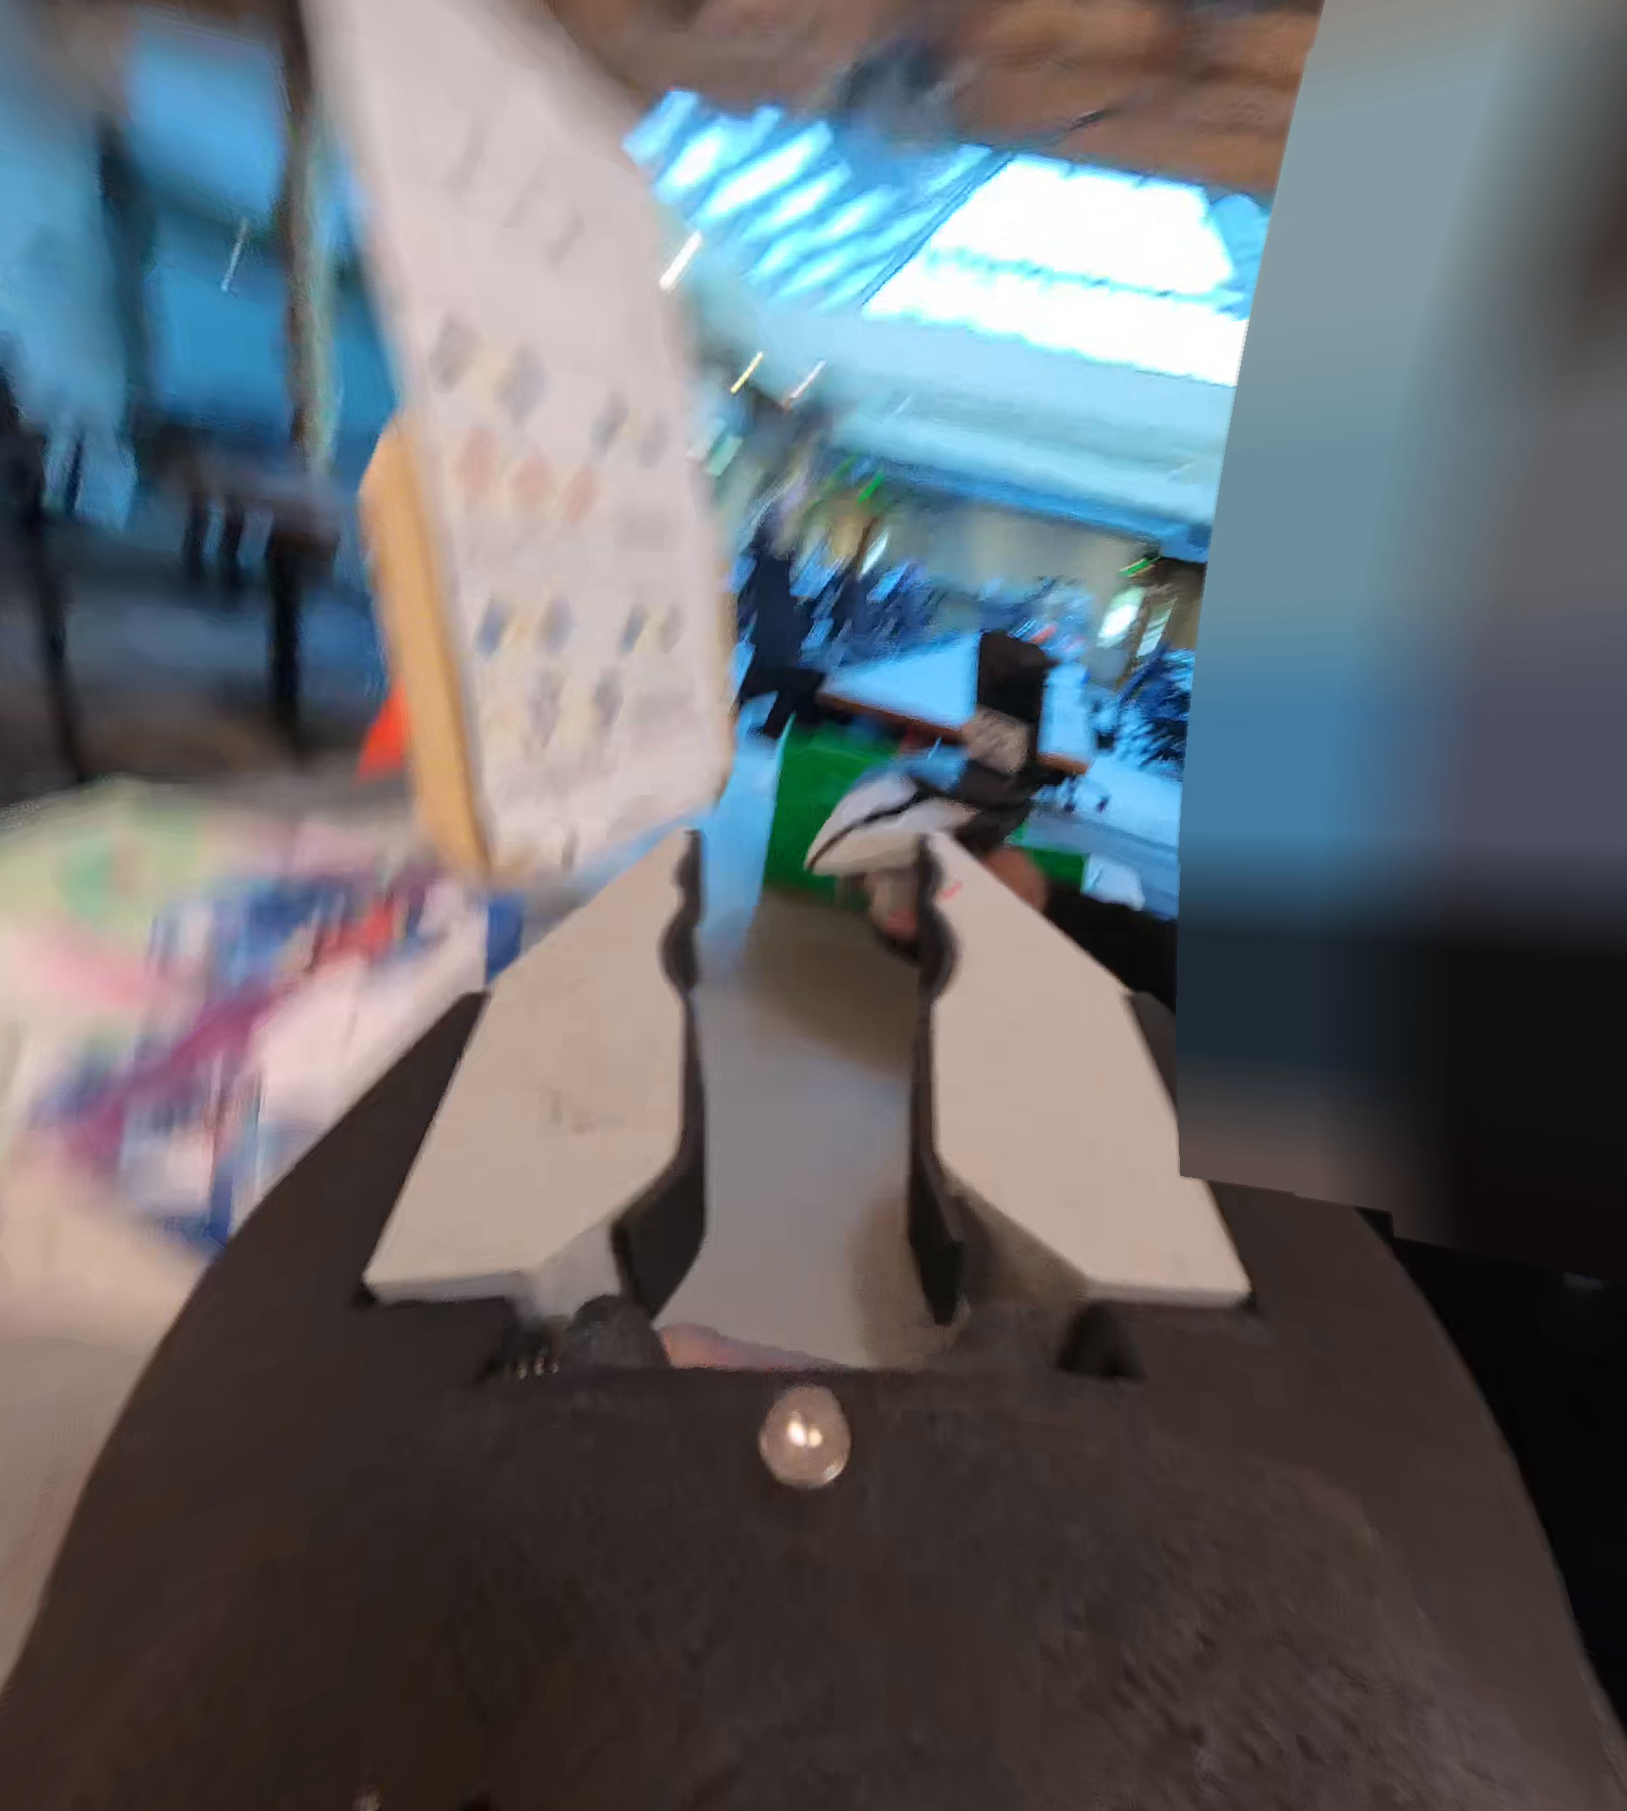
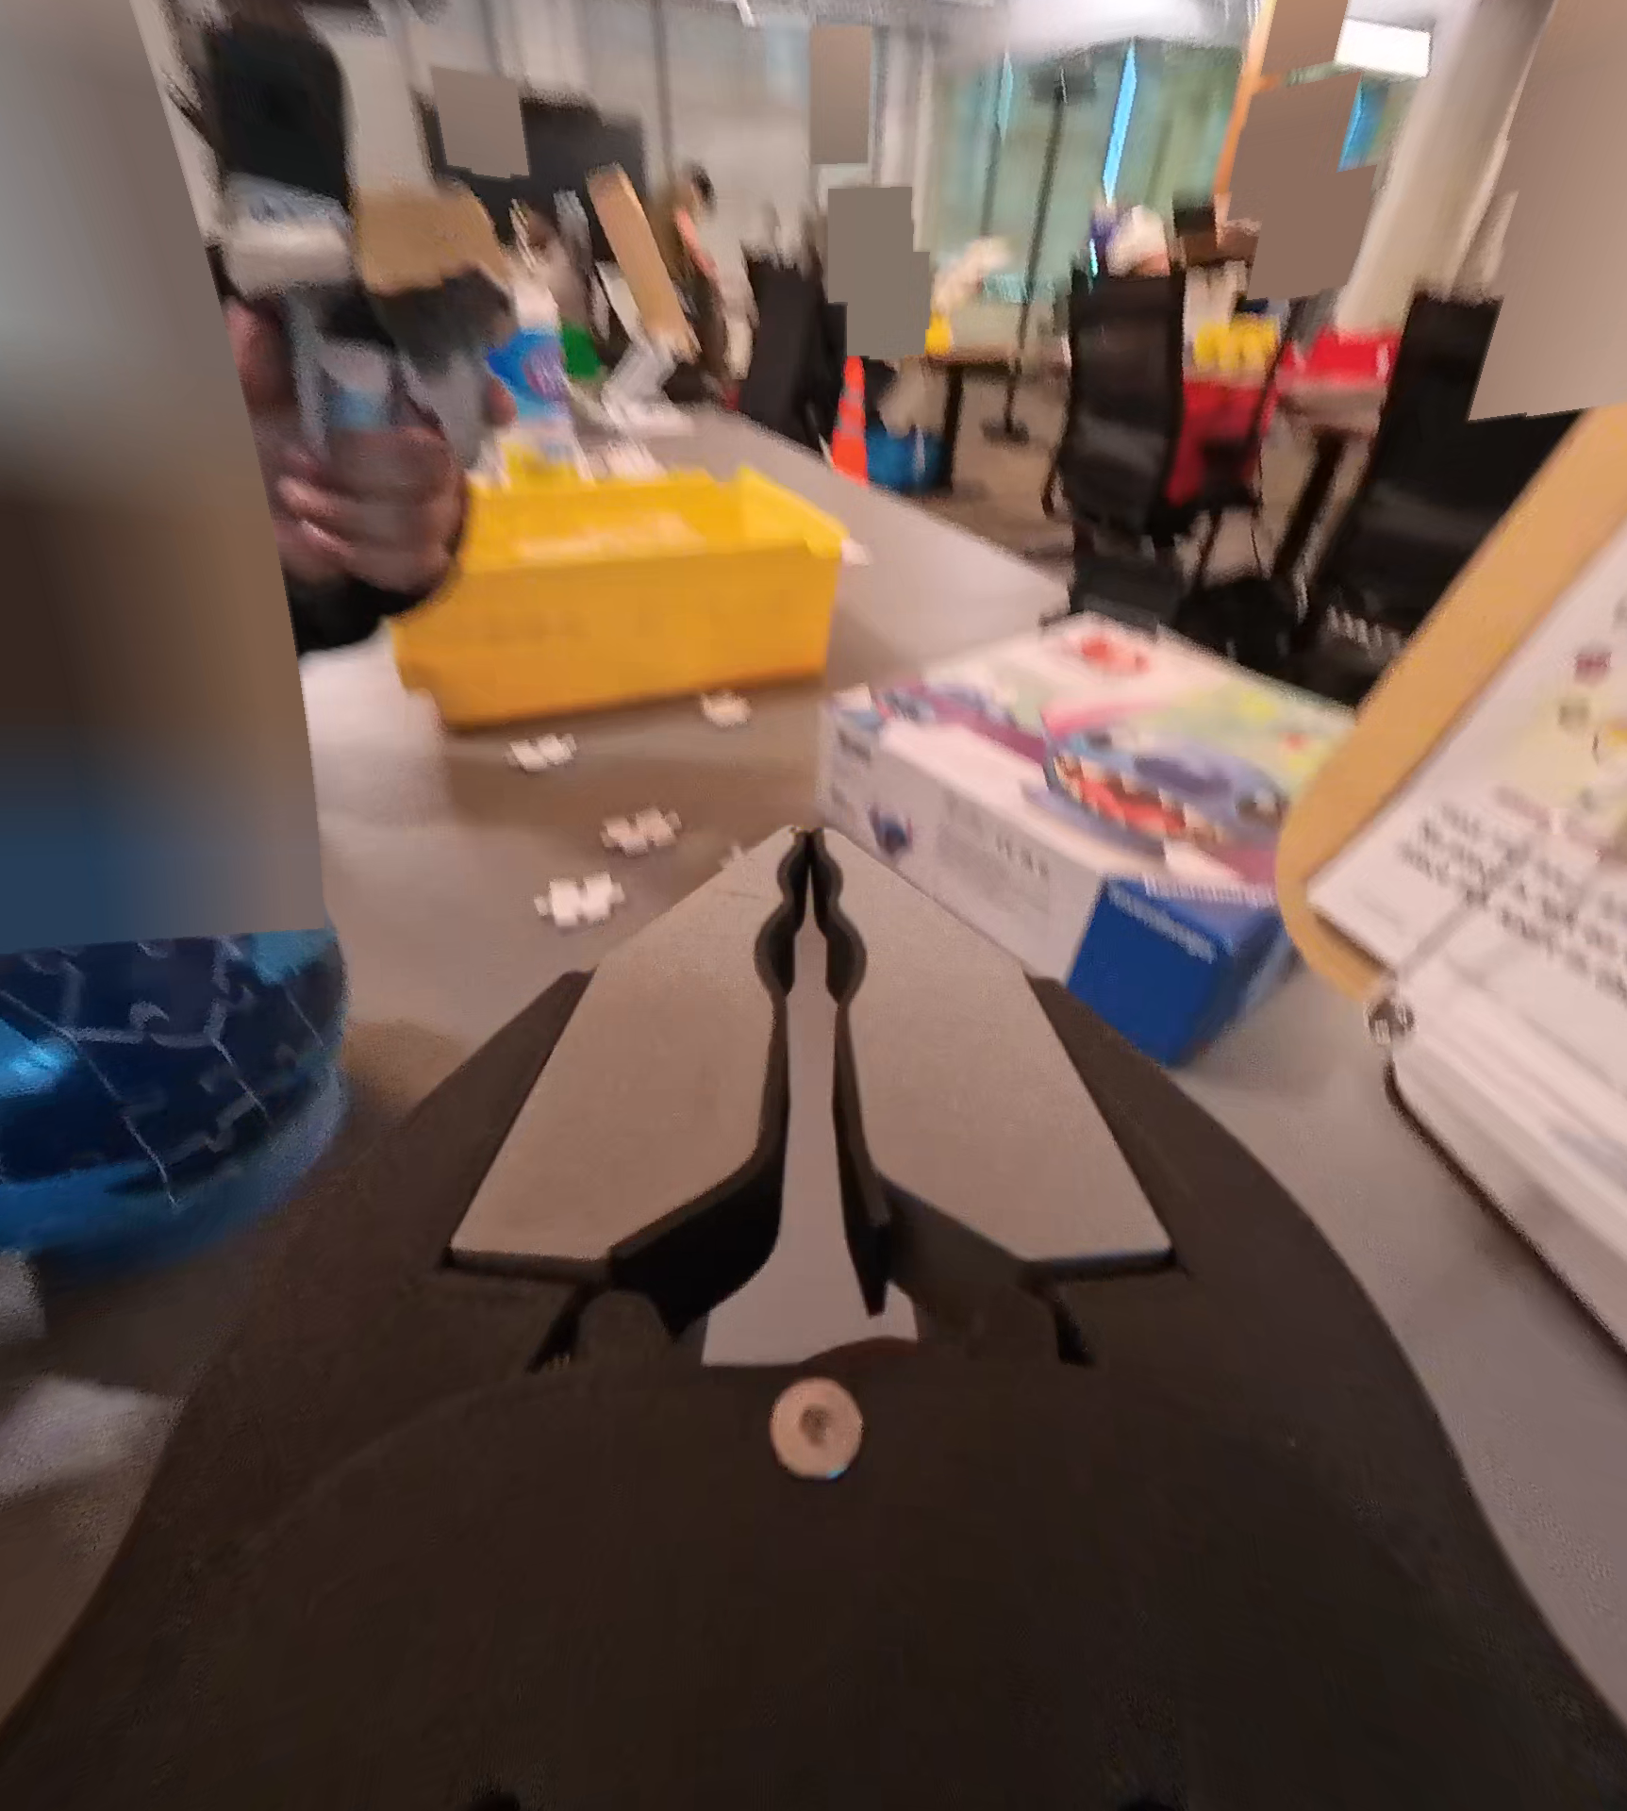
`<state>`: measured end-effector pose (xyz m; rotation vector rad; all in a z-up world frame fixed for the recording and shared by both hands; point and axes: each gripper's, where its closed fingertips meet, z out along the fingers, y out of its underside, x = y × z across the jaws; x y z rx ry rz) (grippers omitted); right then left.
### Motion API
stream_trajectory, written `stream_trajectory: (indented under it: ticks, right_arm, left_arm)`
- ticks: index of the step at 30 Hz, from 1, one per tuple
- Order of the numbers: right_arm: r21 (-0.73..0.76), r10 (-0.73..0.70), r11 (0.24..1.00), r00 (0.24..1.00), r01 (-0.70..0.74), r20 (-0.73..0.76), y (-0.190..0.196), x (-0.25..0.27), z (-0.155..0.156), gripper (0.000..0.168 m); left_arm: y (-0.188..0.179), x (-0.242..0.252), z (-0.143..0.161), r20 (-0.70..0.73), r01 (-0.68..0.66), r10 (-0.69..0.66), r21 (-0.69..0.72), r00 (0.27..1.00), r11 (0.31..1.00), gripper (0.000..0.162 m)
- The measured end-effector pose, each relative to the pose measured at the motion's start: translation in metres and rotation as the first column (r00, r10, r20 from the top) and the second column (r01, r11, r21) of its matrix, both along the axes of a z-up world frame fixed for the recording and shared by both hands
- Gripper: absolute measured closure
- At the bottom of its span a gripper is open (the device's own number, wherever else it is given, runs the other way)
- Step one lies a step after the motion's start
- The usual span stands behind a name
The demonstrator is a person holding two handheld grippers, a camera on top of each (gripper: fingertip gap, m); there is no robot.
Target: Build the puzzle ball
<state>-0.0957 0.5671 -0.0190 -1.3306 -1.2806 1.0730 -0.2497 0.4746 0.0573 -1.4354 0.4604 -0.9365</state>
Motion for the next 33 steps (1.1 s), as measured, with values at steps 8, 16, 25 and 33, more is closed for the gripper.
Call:
stream_trajectory:
  ticks: [8,16,25,33]
  right_arm:
    - [-0.011,-0.114,0.993,0.964,0.120,0.240,0.013,0.019,-0.067,0.168]
    - [-0.124,-0.116,0.981,0.962,0.150,0.248,0.012,0.023,-0.069,0.131]
    - [-0.025,-0.201,0.974,0.913,0.224,0.356,0.031,0.035,-0.096,0.111]
    - [0.030,-0.187,0.981,0.890,0.192,0.415,0.030,0.030,-0.114,0.114]
  left_arm:
    - [0.007,-0.027,-0.055,-0.054,-0.201,0.194,-0.239,0.980,0.950,0.065]
    - [-0.006,-0.051,-0.104,-0.373,-0.403,0.282,-0.303,0.884,0.864,0.071]
    - [-0.005,-0.055,-0.167,-0.604,-0.431,0.143,-0.365,0.784,0.825,0.081]
    - [0.007,-0.041,-0.173,-0.707,-0.430,0.102,-0.304,0.700,0.850,0.090]
